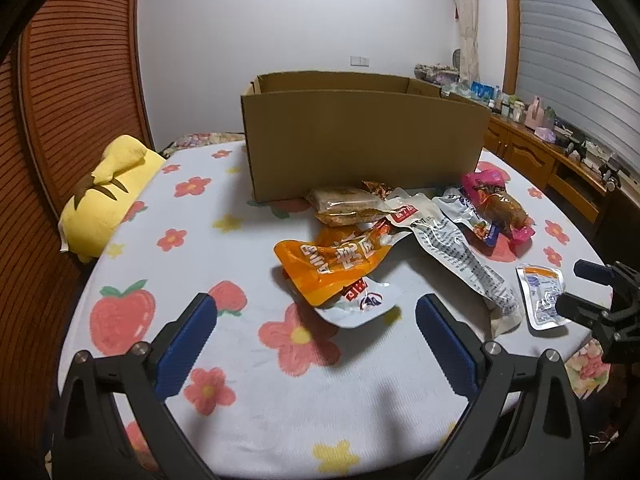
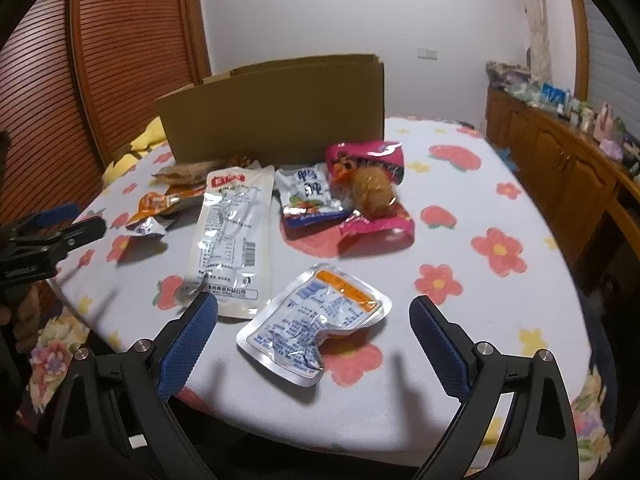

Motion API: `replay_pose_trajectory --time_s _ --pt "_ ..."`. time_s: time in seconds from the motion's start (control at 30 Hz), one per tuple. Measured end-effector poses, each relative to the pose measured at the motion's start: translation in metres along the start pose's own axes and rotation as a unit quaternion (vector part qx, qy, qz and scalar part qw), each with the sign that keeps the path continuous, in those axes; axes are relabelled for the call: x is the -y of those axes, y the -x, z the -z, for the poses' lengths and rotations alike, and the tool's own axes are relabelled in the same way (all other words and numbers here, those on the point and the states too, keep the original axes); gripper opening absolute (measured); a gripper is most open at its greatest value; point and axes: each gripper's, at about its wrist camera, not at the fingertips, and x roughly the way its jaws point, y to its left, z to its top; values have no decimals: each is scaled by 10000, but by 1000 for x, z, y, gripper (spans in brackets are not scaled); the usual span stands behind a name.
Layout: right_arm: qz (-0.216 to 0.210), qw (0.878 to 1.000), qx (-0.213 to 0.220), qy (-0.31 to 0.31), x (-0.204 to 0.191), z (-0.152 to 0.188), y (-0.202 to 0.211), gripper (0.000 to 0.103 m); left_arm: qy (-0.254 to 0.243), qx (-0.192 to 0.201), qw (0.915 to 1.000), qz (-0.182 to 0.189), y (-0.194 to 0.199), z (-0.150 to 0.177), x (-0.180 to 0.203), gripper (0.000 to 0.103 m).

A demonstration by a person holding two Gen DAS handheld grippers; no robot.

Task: Organize snacks
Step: 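Grasp the silver-orange pouch with the right tool while the left tool grasps the white sausage pouch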

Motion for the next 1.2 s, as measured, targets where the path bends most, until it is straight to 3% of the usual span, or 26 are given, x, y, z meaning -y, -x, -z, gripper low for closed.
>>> replay_pose_trajectory --time_s 0.27,0.6,0.8,0.9,0.93,1.2 --pt "-107 9996 -264 4 1 1 -13 97 -365 -290 9987 224 -28 -22 6 95" --pt "-42 9986 -524 30 4 2 -26 88 -338 -382 9970 575 -30 -34 30 92" --pt "238 9976 -565 335 4 2 -29 70 -292 -449 9962 691 -34 -37 45 84" --pt "242 9976 -554 351 8 1 -28 49 -278 -484 9950 823 -35 -38 55 78" --pt "260 9976 -542 357 10 1 -26 37 -287 -498 9946 868 -36 -38 58 77" --pt "131 9984 -488 270 20 2 -21 31 -331 -917 9891 1105 -55 -29 90 76"
